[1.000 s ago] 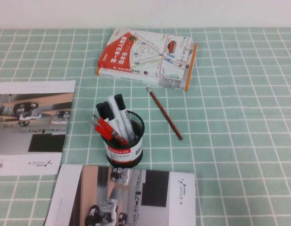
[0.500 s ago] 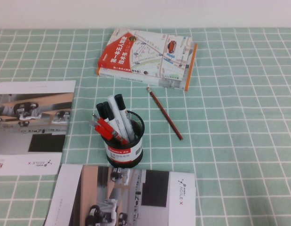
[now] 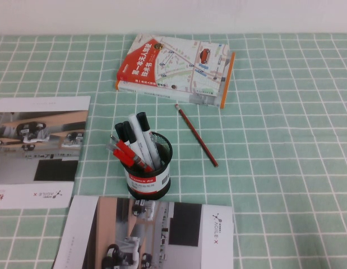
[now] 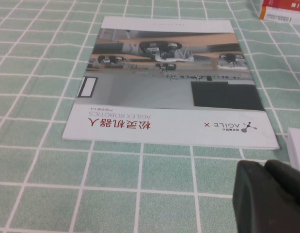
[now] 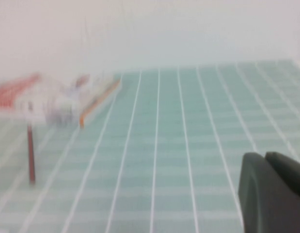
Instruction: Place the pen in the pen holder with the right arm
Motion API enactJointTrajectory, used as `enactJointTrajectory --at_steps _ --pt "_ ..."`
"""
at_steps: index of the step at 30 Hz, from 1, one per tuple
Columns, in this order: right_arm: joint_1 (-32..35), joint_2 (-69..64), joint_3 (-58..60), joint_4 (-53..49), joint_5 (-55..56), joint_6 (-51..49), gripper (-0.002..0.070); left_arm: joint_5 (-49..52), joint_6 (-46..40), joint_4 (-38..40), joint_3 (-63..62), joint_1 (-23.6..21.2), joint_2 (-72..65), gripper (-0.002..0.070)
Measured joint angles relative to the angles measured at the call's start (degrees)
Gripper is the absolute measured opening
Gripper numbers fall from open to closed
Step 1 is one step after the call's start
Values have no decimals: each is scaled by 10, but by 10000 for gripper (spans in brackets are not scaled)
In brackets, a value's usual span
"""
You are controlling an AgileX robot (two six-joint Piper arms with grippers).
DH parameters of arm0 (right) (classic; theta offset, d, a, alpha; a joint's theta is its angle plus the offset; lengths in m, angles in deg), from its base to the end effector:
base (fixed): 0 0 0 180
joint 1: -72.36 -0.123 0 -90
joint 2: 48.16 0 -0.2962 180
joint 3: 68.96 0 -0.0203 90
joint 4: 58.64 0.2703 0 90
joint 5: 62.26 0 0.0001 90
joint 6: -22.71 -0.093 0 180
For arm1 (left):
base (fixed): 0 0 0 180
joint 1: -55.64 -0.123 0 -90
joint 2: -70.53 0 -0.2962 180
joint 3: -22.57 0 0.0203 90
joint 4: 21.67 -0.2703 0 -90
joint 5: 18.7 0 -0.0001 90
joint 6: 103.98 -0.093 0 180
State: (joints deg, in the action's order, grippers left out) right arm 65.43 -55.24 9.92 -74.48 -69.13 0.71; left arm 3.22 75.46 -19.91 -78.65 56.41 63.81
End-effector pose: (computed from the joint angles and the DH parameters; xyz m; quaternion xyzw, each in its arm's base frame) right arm 0.0670 0.0051 0.1945 0.0071 0.7228 0.0677 0.6877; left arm 0.0624 -0.0019 0.1712 0.0013 0.8060 -0.0141 0.5918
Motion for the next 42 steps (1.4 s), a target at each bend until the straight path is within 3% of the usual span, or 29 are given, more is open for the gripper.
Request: enactJointTrajectory --at_steps 4,7,13,42 --pt "0 0 0 177 -46 220 -19 0 0 0 0 0 0 -4" --pt "0 0 0 203 -74 270 -19 0 0 0 0 0 0 -4" --pt "0 0 0 208 -130 285 -19 0 0 0 0 0 0 -4" --pt "0 0 0 212 -136 288 -19 0 0 0 0 0 0 -4"
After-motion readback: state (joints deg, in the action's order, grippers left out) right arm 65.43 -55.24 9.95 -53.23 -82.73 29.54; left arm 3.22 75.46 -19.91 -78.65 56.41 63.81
